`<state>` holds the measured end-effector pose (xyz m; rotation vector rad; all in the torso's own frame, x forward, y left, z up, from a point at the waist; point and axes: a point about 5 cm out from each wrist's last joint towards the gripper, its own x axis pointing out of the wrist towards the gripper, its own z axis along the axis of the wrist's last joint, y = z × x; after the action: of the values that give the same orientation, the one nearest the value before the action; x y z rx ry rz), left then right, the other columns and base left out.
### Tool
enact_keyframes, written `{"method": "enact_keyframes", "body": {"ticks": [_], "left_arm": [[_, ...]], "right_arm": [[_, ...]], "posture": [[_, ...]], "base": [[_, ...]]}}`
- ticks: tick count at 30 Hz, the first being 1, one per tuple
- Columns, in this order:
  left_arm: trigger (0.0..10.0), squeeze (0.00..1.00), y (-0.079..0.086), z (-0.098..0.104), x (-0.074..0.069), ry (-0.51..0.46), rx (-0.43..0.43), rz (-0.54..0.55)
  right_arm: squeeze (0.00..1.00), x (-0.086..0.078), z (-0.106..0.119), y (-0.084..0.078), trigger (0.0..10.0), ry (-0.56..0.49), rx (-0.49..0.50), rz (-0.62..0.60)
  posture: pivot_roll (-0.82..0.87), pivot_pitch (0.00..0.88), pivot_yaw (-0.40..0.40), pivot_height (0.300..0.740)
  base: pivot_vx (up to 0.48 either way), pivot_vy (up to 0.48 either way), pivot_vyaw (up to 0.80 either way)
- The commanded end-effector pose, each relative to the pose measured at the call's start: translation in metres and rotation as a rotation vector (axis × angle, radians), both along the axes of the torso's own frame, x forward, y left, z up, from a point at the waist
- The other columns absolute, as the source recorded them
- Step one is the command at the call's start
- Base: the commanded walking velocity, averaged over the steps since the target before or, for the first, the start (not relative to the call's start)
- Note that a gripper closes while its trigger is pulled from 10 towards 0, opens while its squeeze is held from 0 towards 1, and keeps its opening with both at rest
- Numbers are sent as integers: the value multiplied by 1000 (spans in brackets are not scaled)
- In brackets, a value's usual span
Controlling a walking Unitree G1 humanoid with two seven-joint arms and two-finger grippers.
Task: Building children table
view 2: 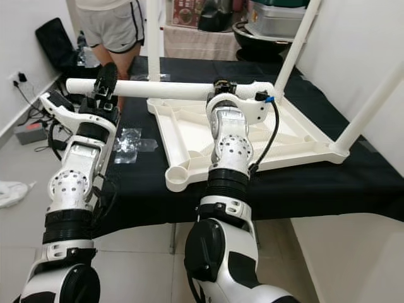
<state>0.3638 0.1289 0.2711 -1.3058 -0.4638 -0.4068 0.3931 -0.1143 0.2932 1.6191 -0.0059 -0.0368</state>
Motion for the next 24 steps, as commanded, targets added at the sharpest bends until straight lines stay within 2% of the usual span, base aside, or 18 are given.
{"method": "enact_keyframes", "body": {"ticks": [1, 12, 13, 24], "left_arm": [[10000, 0, -32, 8, 1, -30, -99, -79], [10000, 0, -29, 4, 13, 9, -116, -41], [0, 0, -27, -2, 17, 44, -121, -16], [0, 0, -23, -6, 22, 88, -129, 30]], "right_arm": [[0, -4, -6, 14, 0, 21, -8, 39], [0, -13, -8, 33, 0, 27, 4, 89], [0, -15, -10, 36, 0, 36, 2, 100], [0, -16, -10, 38, 0, 38, -2, 104]], "posture": [[80, 71, -98, 740], [72, 77, -96, 740], [72, 79, -95, 740], [68, 70, -99, 740]], "base": [[0, 0, 0], [0, 0, 0], [0, 0, 0], [0, 0, 0]]}}
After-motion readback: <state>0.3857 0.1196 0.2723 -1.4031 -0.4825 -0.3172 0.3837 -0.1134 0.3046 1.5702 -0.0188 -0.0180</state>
